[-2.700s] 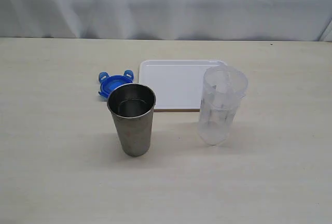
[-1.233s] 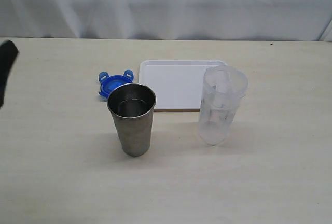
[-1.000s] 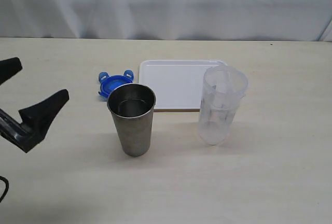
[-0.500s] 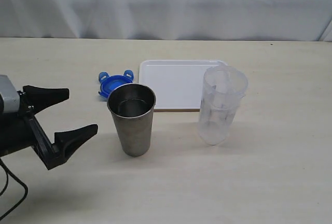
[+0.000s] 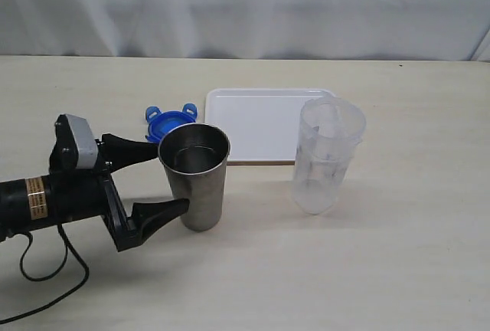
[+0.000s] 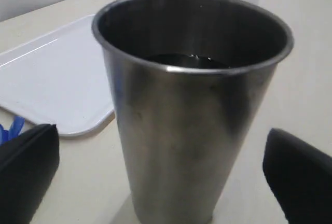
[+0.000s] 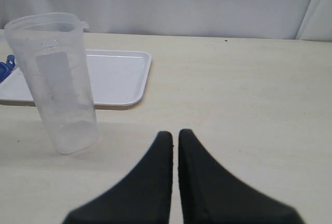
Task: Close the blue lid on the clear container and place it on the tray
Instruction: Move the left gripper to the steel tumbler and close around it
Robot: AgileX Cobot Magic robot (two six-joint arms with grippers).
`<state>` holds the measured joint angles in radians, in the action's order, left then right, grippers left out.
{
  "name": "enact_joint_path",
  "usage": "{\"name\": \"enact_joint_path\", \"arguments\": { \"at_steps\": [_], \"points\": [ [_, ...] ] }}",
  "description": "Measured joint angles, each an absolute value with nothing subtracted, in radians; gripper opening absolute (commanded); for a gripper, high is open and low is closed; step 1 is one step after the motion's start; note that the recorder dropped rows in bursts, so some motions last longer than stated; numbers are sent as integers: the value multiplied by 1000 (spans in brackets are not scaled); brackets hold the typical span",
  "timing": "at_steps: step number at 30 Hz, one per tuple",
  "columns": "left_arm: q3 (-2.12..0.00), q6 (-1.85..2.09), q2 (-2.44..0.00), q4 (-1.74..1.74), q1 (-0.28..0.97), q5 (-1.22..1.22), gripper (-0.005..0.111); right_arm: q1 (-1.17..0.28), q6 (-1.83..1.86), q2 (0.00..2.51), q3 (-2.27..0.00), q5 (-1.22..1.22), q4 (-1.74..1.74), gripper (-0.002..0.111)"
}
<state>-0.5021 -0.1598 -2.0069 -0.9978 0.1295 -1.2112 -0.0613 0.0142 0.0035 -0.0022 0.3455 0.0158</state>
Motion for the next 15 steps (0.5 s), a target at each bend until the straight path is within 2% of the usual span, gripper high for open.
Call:
{"name": "enact_joint_path", "arguments": {
  "at_steps": [15],
  "points": [
    [-669,-160,-2129,-956,280,-1176,105,-61,14,4,-2,345,16,4]
  ]
}}
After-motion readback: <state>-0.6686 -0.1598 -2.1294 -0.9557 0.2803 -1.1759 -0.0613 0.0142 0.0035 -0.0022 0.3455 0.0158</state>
